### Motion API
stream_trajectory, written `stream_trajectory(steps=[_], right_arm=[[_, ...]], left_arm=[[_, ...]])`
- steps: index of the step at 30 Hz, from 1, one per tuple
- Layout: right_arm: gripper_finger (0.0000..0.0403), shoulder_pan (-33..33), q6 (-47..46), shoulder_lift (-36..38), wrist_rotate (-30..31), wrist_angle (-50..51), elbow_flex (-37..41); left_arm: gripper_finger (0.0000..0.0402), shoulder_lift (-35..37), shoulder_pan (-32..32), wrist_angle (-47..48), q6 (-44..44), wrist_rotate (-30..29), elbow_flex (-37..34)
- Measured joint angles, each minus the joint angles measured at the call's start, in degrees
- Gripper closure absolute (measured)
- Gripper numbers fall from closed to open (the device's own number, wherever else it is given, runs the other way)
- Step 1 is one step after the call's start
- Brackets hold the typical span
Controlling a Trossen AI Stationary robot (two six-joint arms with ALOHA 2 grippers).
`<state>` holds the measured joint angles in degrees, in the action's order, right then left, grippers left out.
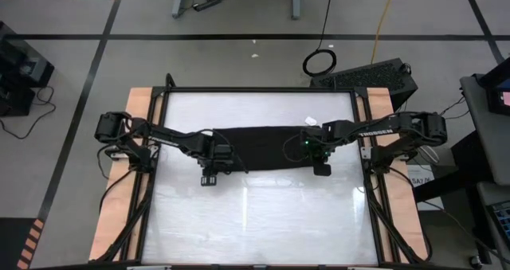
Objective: Roll towel
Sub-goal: Roll the towel
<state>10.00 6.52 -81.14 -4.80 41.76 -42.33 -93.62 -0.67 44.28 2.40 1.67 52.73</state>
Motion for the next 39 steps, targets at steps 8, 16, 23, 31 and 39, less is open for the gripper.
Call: stream_trajectory(steps=[8,16,23,31,39], right_arm=[[0.0402,0.00,0.09,0.00,-1.14,-0.25,0.00],[0.0403,0.00,0.03,0.00,-1.18,-0.71,0.00],[0.0403,0.00,0.04,0.00,-1.21,-0.85,0.00],[0.0403,0.00,0.09,0.00,-1.25,-1.33,0.00],[0.0403,0.00,0.00,0.00,-1.25,-1.30,0.00]], left_arm=[[0.0258,0.00,-0.04,3.20,-0.14,-0.26,2.33],[0.0258,0.00,1.10,-1.49,-1.36,-1.86,2.43],[0.0258,0.00,2.53,-1.84,-1.38,-1.03,2.19],[0.0258,-1.55,2.63,-1.45,-1.39,0.65,2.12],[0.0294,-4.15,2.58,-2.25,-2.79,1.18,2.12]])
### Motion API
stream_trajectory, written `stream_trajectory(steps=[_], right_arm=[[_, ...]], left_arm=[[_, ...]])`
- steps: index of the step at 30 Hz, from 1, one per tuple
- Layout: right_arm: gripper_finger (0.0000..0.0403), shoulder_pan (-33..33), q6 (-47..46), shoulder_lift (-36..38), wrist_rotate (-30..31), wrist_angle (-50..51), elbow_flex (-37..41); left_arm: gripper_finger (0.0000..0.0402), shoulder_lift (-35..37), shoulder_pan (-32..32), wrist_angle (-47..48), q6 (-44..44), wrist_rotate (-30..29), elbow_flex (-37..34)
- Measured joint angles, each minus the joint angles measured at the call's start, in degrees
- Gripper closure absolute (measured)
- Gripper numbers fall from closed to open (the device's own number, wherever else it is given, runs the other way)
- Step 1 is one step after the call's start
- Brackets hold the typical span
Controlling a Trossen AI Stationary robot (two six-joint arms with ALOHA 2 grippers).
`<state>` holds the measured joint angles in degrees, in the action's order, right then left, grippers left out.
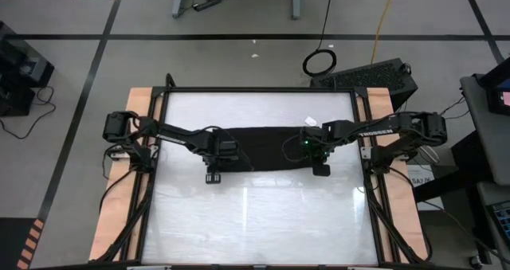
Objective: Roll towel
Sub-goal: Roll the towel
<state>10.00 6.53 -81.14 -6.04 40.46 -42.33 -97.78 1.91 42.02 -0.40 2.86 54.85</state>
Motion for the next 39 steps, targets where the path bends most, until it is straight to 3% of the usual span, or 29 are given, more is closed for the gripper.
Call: stream_trajectory(steps=[6,15,25,30,34,39], right_arm=[[0.0403,0.00,0.04,0.02,0.00,0.23,0.00],[0.0403,-0.41,0.04,1.80,0.00,3.40,0.00],[0.0403,-0.97,0.19,14.98,1.29,8.90,-5.09],[0.0403,-2.32,1.62,22.97,1.69,11.31,-10.26],[0.0403,-2.64,3.43,28.43,1.97,11.36,-14.98],[0.0403,-1.66,7.69,30.91,8.84,12.29,-20.82]], left_arm=[[0.0391,0.00,0.00,1.11,-0.55,-0.12,1.37],[0.0398,1.54,-0.13,11.04,-1.50,-3.28,7.08],[0.0399,8.06,-2.62,20.91,-3.02,-10.47,18.06],[0.0399,11.39,-5.74,24.19,-3.39,-17.53,24.98],[0.0399,13.31,-7.77,24.96,-4.68,-26.43,29.41],[0.0400,14.49,-7.05,24.34,-7.65,-37.69,32.63]])
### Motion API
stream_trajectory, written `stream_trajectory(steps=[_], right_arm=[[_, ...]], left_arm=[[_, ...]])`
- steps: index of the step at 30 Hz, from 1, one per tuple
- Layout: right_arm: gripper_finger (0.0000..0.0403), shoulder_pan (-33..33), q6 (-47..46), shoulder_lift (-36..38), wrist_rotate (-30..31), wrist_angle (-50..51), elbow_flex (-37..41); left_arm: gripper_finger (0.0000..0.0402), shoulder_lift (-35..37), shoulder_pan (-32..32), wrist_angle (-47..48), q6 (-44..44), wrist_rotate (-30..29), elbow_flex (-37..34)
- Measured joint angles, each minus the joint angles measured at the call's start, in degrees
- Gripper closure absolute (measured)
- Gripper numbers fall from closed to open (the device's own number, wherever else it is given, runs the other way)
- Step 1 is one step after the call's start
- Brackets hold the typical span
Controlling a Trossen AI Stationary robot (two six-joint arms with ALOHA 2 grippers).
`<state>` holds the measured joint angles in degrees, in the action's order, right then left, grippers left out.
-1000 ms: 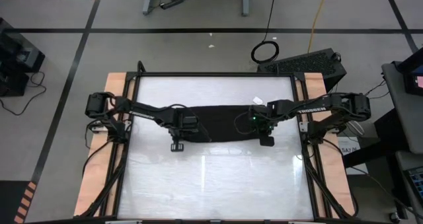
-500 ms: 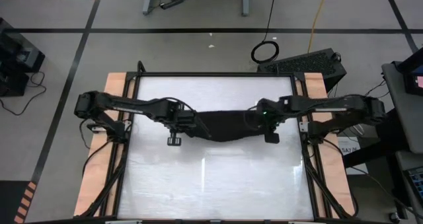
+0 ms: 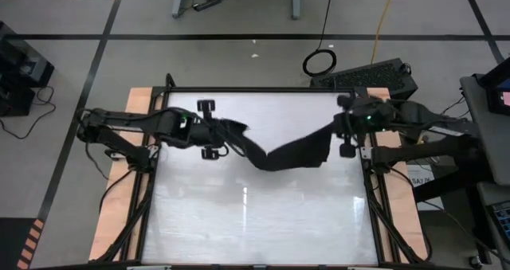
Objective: Roll towel
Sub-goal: Roll the towel
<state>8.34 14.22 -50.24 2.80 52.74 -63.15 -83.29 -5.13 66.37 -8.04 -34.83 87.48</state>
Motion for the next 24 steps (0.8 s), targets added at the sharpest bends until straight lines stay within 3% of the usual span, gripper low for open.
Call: stream_trajectory(steps=[6,10,15,19,22,24], right_arm=[[0.0403,5.72,7.38,-2.31,3.55,-0.24,-4.09],[0.0403,10.42,12.85,-4.68,8.13,-1.10,-5.24],[0.0403,12.05,12.51,-5.44,6.79,2.12,-5.69],[0.0403,11.95,9.24,-5.38,-5.59,6.43,-3.58],[0.0396,10.43,6.30,-5.40,-18.67,7.33,1.89],[0.0382,7.92,3.85,-5.41,-22.36,6.98,7.33]], left_arm=[[0.0400,-0.26,7.34,-1.85,-3.69,-2.30,0.99],[0.0400,-0.35,12.79,-6.61,-8.12,-7.75,0.99],[0.0400,0.02,14.37,-5.70,-8.95,-7.38,1.01],[0.0400,0.17,12.02,-3.38,-6.20,-1.15,-0.78],[0.0398,0.11,9.20,-4.81,-5.90,8.26,-5.92],[0.0385,0.11,6.91,-7.64,-4.87,14.34,-10.82]])
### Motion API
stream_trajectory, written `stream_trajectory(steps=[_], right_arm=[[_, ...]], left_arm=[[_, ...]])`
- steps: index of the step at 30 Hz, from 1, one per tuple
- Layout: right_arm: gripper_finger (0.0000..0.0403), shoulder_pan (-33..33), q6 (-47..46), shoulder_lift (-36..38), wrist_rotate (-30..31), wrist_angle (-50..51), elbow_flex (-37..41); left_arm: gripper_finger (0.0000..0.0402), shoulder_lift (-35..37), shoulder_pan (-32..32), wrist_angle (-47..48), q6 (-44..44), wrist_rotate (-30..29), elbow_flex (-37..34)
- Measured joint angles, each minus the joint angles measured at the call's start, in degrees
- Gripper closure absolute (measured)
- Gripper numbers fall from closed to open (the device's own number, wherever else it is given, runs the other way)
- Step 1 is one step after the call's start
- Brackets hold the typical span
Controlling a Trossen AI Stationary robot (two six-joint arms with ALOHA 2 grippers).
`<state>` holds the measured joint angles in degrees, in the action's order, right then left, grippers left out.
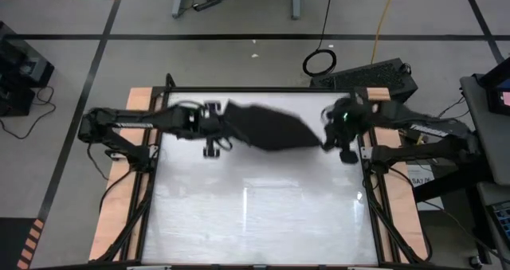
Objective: Roll towel
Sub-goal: Roll the towel
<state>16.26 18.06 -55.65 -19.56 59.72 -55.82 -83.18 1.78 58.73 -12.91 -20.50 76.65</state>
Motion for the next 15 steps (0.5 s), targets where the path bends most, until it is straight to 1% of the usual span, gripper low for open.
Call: stream_trajectory(steps=[2,4,5,6,7,10,12,15], right_arm=[[0.0361,-3.03,-3.51,-0.03,-0.36,-0.87,6.17],[0.0335,-6.11,-7.62,-0.06,-1.25,-3.74,12.22],[0.0322,-7.85,-9.45,-0.45,-1.27,-4.86,13.96],[0.0310,-9.79,-10.22,-1.37,1.21,-3.46,12.92],[0.0299,-12.23,-11.85,-1.94,3.16,-5.48,11.89],[0.0274,-17.07,-14.25,-2.11,4.16,-9.54,11.32],[0.0268,-19.16,-15.83,-2.24,4.83,-12.61,11.52],[0.0267,-21.32,-18.32,-2.11,7.45,-16.74,11.33]], left_arm=[[0.0358,-0.03,-2.76,-2.98,2.25,3.53,-5.47],[0.0324,-0.11,-5.85,-5.04,4.85,5.62,-10.52],[0.0307,-0.11,-7.48,-6.04,6.27,6.11,-12.91],[0.0290,-0.11,-9.00,-6.96,7.67,6.50,-14.80],[0.0274,-0.11,-10.58,-7.62,9.24,6.61,-16.47],[0.0236,-0.11,-14.45,-9.04,13.36,6.23,-19.86],[0.0221,-0.09,-16.44,-10.62,15.60,4.59,-20.64],[0.0214,-0.09,-18.36,-16.18,16.92,3.74,-21.58]])
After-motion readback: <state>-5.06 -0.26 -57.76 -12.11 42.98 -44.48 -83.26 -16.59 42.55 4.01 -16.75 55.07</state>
